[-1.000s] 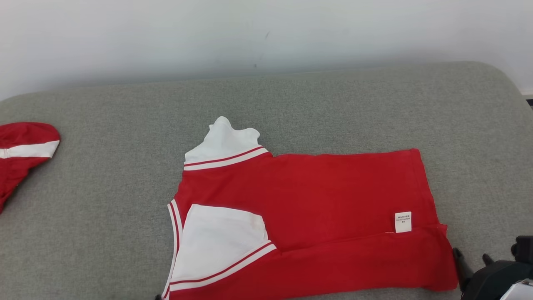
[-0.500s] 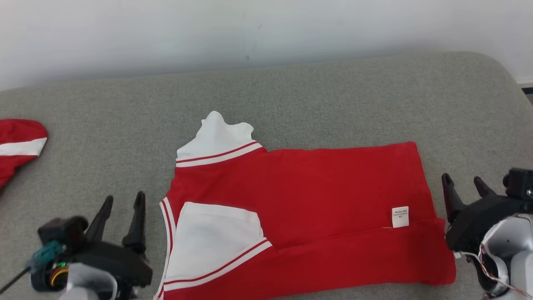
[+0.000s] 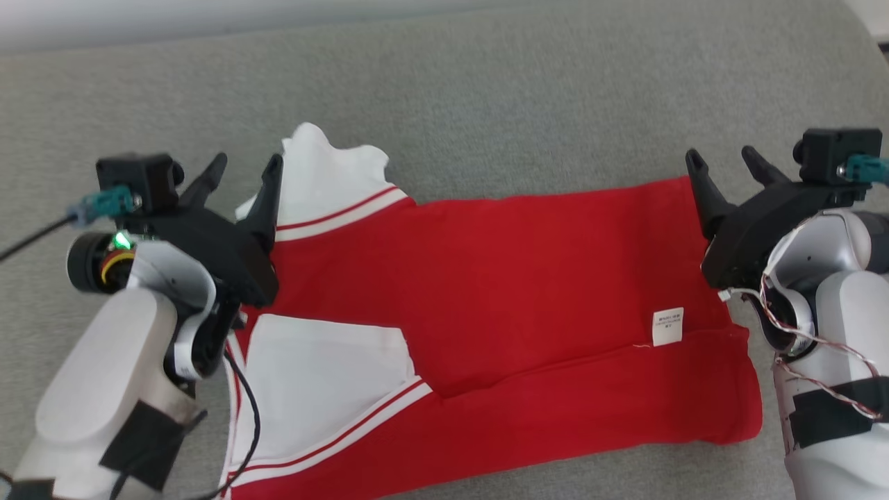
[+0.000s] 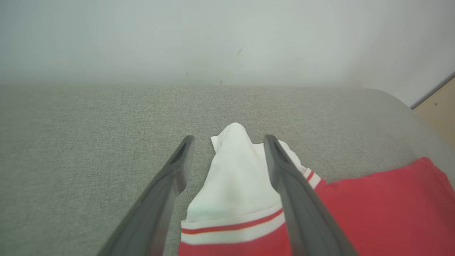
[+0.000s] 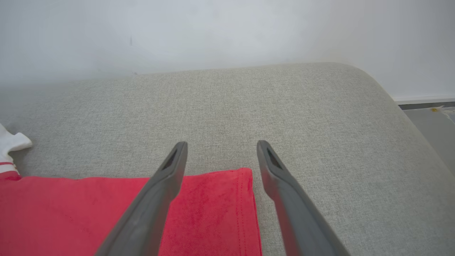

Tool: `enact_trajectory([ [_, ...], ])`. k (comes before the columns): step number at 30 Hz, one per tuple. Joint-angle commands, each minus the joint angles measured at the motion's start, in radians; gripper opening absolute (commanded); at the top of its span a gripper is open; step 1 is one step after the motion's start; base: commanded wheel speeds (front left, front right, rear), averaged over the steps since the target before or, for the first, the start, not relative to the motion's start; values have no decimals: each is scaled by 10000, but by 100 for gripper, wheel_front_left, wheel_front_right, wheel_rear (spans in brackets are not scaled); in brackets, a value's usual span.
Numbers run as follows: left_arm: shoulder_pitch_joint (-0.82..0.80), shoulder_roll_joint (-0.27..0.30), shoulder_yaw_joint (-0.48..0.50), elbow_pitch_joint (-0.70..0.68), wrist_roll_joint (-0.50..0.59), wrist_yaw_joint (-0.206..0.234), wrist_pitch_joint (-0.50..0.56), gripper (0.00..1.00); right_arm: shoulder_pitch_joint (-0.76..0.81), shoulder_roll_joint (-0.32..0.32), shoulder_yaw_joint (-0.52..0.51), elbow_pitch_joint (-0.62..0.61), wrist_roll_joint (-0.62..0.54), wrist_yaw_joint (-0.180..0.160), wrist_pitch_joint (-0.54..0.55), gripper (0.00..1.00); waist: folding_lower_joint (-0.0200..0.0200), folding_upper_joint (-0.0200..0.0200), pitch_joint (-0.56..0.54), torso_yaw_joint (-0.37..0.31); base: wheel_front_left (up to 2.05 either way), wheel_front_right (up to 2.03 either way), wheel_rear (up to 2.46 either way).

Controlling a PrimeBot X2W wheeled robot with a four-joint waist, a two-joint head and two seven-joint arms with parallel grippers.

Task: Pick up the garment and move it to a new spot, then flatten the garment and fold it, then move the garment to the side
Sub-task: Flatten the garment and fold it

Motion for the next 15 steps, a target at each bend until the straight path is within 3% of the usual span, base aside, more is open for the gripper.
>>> enact_trajectory([
  [1, -208, -11, -13, 135, 22, -50, 79, 100, -117, -66, 53, 56, 100, -27, -73, 100, -2, -2, 737, -533, 0, 0, 0],
  [8, -1346, -97, -378, 1330, 397, -191, 370, 100, -472, -265, 169, 266, 214, -27, -285, 100, -2, -2, 1293, -825, 0, 0, 0],
  [15, -1842, -135, -647, 2218, 732, 117, 654, 100, -353, -173, 129, 387, 271, -27, -403, 100, -2, -2, 1485, -944, 0, 0, 0],
])
